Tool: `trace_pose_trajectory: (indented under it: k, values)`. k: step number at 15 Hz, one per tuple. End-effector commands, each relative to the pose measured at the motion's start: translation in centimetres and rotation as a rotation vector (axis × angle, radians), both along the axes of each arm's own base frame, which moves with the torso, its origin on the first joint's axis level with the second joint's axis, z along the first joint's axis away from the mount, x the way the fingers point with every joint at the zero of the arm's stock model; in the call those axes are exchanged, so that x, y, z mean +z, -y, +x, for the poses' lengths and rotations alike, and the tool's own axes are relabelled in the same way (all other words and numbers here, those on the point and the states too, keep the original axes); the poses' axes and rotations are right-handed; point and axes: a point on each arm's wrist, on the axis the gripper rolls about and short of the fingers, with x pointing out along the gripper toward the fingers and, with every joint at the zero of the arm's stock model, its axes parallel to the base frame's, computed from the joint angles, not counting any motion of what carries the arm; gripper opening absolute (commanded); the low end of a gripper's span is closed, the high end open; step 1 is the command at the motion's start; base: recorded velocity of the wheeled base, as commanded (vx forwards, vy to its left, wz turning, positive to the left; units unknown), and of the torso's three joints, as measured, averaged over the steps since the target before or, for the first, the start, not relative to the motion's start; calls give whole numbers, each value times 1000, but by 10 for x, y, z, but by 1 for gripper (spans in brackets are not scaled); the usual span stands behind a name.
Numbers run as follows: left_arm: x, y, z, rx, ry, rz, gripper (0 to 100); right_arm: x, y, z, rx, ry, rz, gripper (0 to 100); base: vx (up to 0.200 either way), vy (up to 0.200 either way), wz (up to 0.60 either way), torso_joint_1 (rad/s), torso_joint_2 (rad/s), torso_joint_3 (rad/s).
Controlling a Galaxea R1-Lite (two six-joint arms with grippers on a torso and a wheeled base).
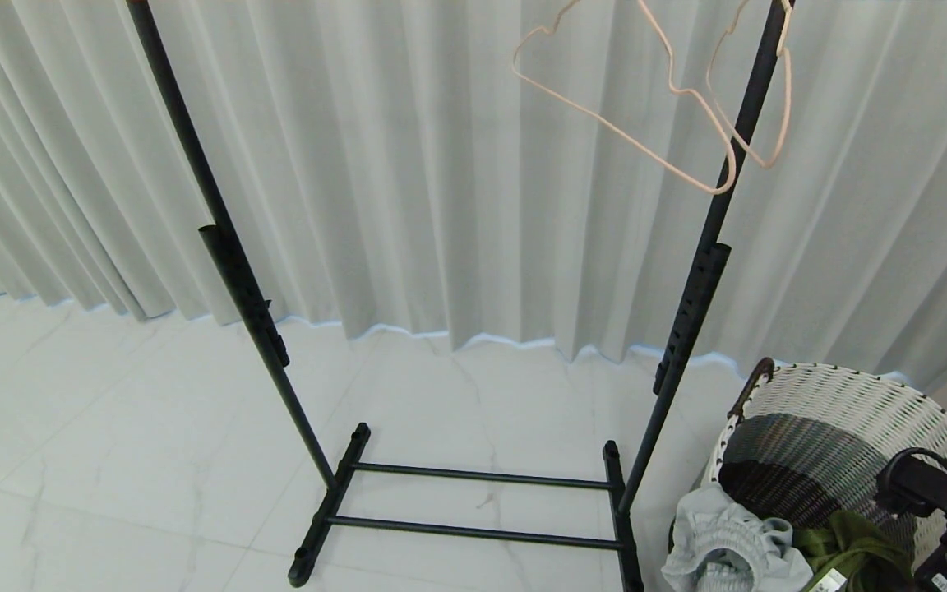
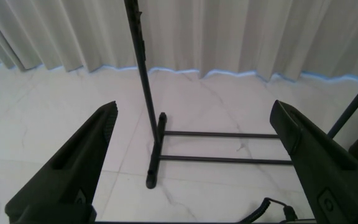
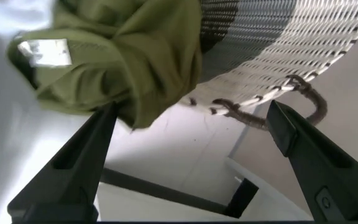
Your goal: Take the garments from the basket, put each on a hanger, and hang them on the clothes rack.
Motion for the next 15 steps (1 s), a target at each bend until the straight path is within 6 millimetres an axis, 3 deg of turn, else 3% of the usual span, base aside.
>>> trace_pose_trajectory:
  k: [1, 9, 10, 15]
  values:
    - [0, 0, 0, 0, 0, 1, 100, -12, 3, 6, -12, -36, 6, 100, 0, 0, 0, 0, 0, 0]
    - [0, 0, 0, -1, 1, 17, 100, -14, 5, 14, -17, 6, 4, 100, 0, 0, 0, 0, 0, 0]
    - [0, 0, 0, -1, 1, 17, 100, -14, 5, 15, -17, 15, 3, 0, 0, 0, 0, 0, 0, 0]
    - [0, 0, 0, -1, 1, 17, 100, 0, 5, 8, -22, 90, -8, 0, 0, 0, 0, 0, 0, 0]
